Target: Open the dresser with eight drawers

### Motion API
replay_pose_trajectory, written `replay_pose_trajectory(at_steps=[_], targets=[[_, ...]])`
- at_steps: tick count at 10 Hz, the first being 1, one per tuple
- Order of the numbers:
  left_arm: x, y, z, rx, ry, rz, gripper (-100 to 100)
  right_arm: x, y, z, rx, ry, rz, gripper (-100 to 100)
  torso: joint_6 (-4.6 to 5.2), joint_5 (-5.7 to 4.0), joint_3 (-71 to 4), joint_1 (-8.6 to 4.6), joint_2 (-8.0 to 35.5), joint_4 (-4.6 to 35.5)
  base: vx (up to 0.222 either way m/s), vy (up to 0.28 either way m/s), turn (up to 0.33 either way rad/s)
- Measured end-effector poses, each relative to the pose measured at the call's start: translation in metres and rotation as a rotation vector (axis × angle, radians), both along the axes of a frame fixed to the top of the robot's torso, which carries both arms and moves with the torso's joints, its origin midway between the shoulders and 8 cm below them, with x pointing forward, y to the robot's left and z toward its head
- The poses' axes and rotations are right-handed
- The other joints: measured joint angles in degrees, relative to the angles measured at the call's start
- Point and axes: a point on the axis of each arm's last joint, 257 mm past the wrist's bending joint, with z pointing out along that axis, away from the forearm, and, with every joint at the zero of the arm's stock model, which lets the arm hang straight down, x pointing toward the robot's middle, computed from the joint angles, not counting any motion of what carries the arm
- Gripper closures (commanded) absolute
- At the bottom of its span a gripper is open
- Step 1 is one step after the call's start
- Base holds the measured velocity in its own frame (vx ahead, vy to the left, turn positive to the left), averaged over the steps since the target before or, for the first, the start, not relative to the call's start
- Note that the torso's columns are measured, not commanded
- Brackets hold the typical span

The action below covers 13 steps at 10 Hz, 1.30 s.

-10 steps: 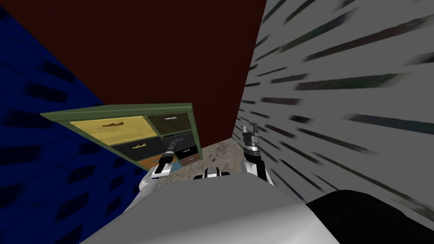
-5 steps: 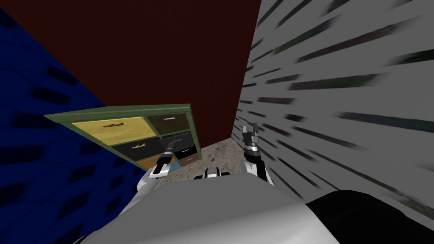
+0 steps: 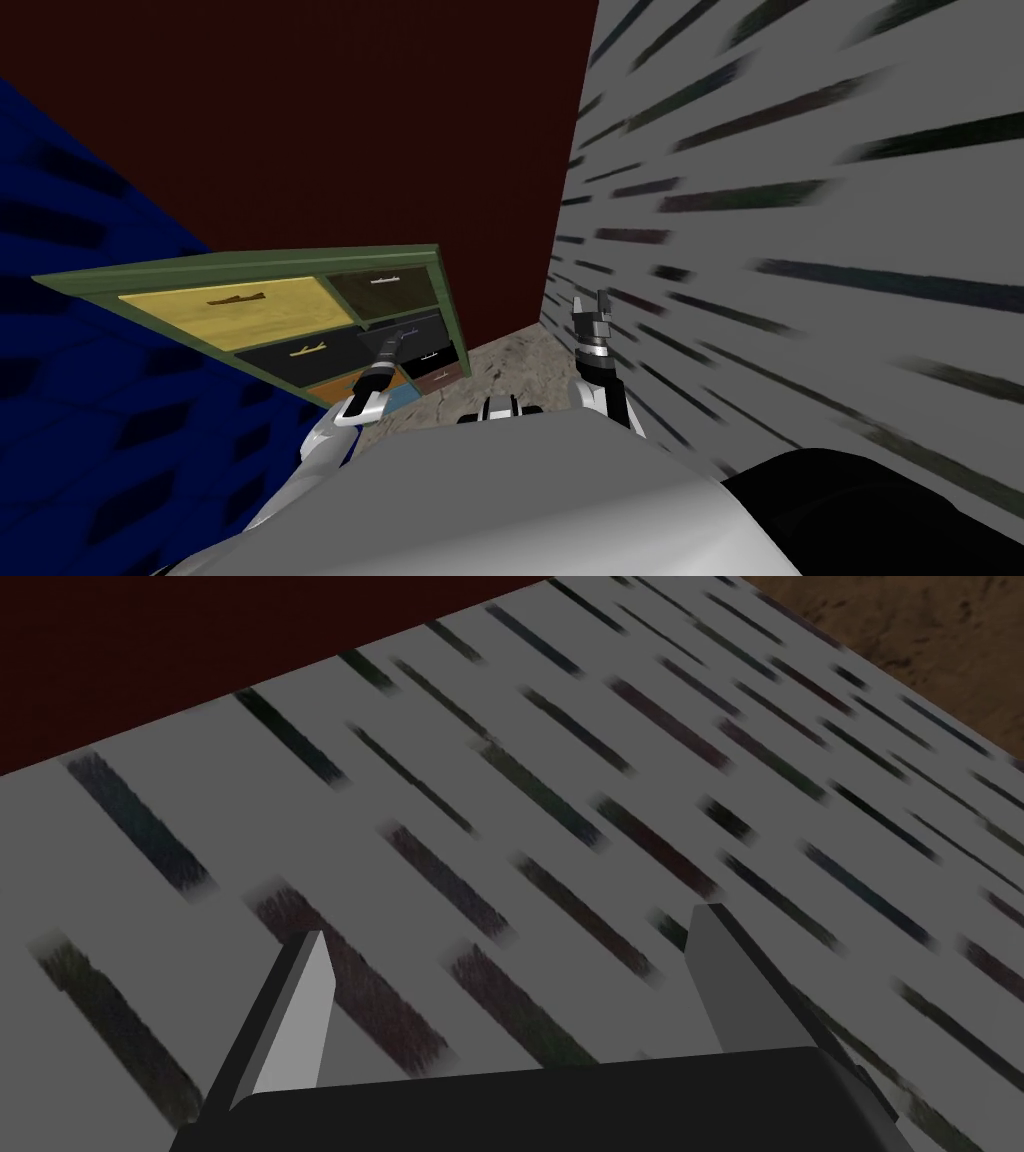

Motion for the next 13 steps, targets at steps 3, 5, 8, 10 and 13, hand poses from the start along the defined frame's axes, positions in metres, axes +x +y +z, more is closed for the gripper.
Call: replay_pose_trajectory(at_steps=[3, 5, 8, 10, 13], targets=[[-0.002, 0.019, 0.008, 0.006, -0.012, 0.021, 100, 0.000, 0.000, 0.000, 0.000, 0.000, 0.000, 0, 0.19, -0.08, 0.1, -0.36, 0.2, 0.1, -0.045, -0.065, -0.144], [-0.008, 0.039, 0.010, 0.005, -0.019, 0.037, 100, 0.000, 0.000, 0.000, 0.000, 0.000, 0.000, 0, 0.09, -0.22, 0.2, -0.40, 0.3, 0.2, -0.015, -0.032, 0.009], [-0.019, 0.067, 0.007, 0.005, -0.007, 0.068, 100, 0.000, 0.000, 0.000, 0.000, 0.000, 0.000, 0, 0.05, -0.16, 0.1, -0.16, 0.3, 0.3, -0.035, -0.063, -0.152], [-0.030, 0.106, 0.018, 0.001, -0.025, 0.111, 100, 0.000, 0.000, 0.000, 0.000, 0.000, 0.000, 0, 0.07, -0.38, 0.3, -0.56, 0.6, 0.5, -0.077, -0.128, -0.207], [-0.045, 0.127, 0.010, -0.016, 0.000, 0.149, 100, 0.000, 0.000, 0.000, 0.000, 0.000, 0.000, 0, -0.04, -0.29, 0.2, -0.16, 0.4, 0.4, -0.025, -0.066, -0.076]])
